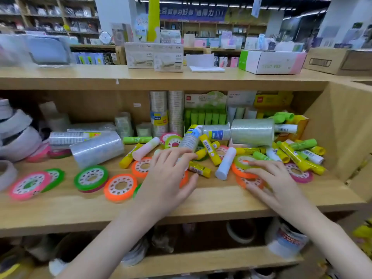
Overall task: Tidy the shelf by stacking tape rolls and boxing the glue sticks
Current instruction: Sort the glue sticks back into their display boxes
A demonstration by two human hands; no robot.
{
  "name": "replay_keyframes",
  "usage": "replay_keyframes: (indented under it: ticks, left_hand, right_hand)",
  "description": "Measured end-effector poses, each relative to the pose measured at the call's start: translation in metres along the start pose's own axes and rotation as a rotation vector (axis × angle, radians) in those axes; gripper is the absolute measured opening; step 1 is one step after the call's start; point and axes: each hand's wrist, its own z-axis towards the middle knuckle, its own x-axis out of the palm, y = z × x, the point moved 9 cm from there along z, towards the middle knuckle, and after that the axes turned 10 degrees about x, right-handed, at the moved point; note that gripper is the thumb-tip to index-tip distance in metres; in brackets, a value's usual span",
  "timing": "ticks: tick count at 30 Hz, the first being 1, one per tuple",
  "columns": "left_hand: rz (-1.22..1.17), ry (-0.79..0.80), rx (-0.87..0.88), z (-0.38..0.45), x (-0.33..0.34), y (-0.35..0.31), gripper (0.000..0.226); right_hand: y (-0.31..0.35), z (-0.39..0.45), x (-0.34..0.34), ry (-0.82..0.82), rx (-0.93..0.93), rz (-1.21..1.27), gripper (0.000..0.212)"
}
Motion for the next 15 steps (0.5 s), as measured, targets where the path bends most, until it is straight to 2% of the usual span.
replay_keyframes:
  ticks: [4, 8, 15]
  left_hand:
    - [0.006, 0.022, 0.016, 0.019, 0.018, -0.016, 0.036]
    - [0.009, 0.058, 0.014, 0.037, 0.035, -0.034, 0.035]
    - [0.194, 0.212, 0.006, 0.05, 0.078, -0.051, 0.041]
  right_hand:
    - [-0.006, 0.004, -0.013, 0.033, -0.057, 0.139, 0.051]
    - [-0.034, 0.01, -0.039, -0.034, -0.017, 0.105, 0.058]
    - [-0.051, -0.004, -0.045, -0.006, 0.019, 0.193, 0.053]
